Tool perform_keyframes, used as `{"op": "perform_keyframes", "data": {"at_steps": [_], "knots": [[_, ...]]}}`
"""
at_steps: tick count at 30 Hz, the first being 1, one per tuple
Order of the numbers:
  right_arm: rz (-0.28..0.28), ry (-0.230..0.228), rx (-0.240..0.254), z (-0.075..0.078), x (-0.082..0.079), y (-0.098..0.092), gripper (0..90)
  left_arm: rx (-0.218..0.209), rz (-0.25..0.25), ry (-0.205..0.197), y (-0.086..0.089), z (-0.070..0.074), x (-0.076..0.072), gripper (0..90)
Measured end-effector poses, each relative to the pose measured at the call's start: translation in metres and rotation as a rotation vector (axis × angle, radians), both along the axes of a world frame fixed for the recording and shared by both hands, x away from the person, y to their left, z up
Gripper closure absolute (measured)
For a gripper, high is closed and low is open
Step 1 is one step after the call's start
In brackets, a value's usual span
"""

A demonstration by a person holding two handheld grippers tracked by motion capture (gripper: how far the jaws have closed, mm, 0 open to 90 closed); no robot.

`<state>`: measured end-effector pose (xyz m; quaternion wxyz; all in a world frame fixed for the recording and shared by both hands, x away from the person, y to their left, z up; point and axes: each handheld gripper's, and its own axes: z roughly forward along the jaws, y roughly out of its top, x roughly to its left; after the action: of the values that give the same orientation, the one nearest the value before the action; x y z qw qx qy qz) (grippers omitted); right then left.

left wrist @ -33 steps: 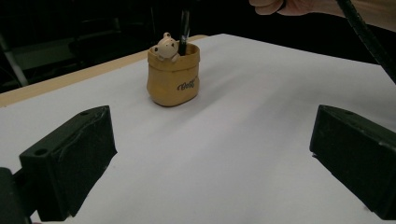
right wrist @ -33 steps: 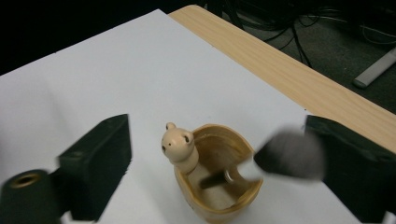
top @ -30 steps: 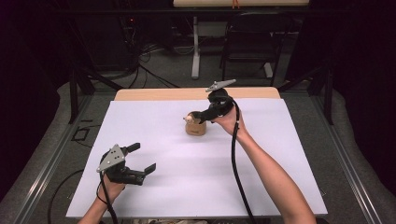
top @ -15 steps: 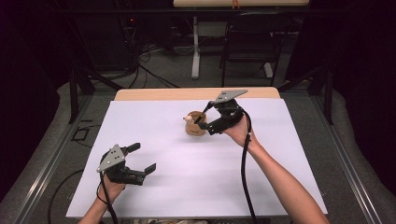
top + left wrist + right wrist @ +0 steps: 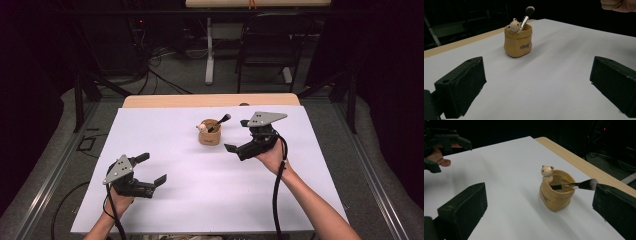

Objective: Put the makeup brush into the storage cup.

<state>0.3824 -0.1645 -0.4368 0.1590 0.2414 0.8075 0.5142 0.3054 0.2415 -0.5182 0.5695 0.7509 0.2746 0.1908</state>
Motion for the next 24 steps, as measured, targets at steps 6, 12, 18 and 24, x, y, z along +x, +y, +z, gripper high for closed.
{"op": "perform_keyframes", "data": {"at_steps": [6, 12, 18, 24], "knots": [[0.005, -0.011, 0.003, -0.002, -0.015, -0.011, 0.0, -0.001, 0.006, -0.001, 0.001, 0.0, -0.001, 0.0], [0.001, -0.03, 0.025, -0.004, -0.028, -0.022, 0.0, 0.001, 0.01, -0.001, 0.001, 0.0, -0.001, 0.0], [-0.008, -0.038, 0.03, -0.009, -0.041, -0.031, 0.0, 0.007, 0.011, 0.002, 0.001, -0.001, -0.001, 0.0], [-0.02, -0.049, 0.053, -0.013, -0.053, -0.041, 0.0, 0.001, 0.025, 0.005, 0.006, -0.001, -0.004, 0.0]]}}
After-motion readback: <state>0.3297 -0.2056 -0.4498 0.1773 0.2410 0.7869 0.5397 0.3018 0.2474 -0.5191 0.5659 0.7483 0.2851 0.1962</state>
